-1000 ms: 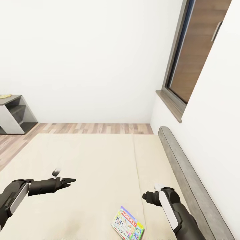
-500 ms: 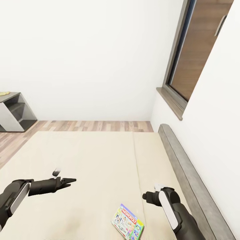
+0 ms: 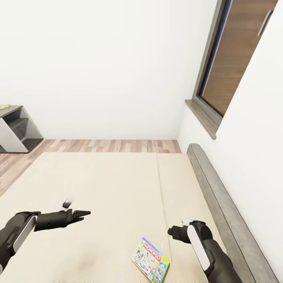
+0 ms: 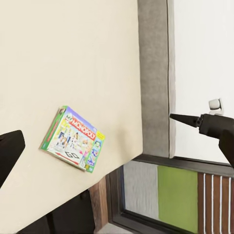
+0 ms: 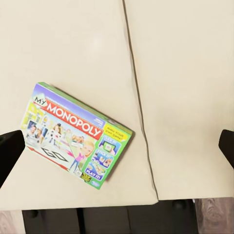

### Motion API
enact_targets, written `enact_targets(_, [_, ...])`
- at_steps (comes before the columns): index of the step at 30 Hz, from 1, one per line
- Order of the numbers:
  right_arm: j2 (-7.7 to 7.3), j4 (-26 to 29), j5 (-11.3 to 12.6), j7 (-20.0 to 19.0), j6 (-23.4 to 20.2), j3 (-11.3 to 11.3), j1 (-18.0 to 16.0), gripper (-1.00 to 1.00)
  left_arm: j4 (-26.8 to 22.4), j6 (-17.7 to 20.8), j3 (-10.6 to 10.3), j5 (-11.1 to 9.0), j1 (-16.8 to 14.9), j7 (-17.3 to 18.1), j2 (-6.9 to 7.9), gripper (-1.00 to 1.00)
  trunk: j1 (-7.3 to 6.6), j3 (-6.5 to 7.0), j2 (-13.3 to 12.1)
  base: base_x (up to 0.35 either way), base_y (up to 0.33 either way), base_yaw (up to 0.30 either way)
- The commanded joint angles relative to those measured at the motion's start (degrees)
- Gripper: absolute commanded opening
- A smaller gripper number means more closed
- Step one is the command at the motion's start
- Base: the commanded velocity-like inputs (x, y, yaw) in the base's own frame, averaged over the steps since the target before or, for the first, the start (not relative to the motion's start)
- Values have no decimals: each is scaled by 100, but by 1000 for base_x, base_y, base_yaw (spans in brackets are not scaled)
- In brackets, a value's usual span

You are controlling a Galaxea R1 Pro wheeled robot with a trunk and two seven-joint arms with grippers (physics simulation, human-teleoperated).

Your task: Put all the toys in the child's room - the three board games (two on the bed and one on the table), the two jigsaw puzzles on the table, and the tennis ball on the table - inside the toy box on the table in the child's room.

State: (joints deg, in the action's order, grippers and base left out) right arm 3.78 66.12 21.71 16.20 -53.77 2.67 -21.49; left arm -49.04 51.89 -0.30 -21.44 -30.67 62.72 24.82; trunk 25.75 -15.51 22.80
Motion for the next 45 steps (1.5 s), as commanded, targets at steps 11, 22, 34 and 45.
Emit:
enact_targets(11, [0,38,76,51,-34,-3,-4,100,0,25,-29,-10,-2,-20,-3,100,3,-115,12,0,0,0])
enact_targets(22, [-101,51,752,-10,-36,-4,-64,100,0,23,-25,-10,-1,-23,-3,100,3,-219,12,0,0,0])
enact_targets(34, [-51,34,868,-55,-32,4,-91,100,0,23,-7,-9,-2,-23,-3,100,3,-332,12,0,0,0])
enact_targets(45, [-79,54,870,-55,-33,5,-92,100,0,23,-29,-9,-1,-23,-3,100,3,-436,12,0,0,0])
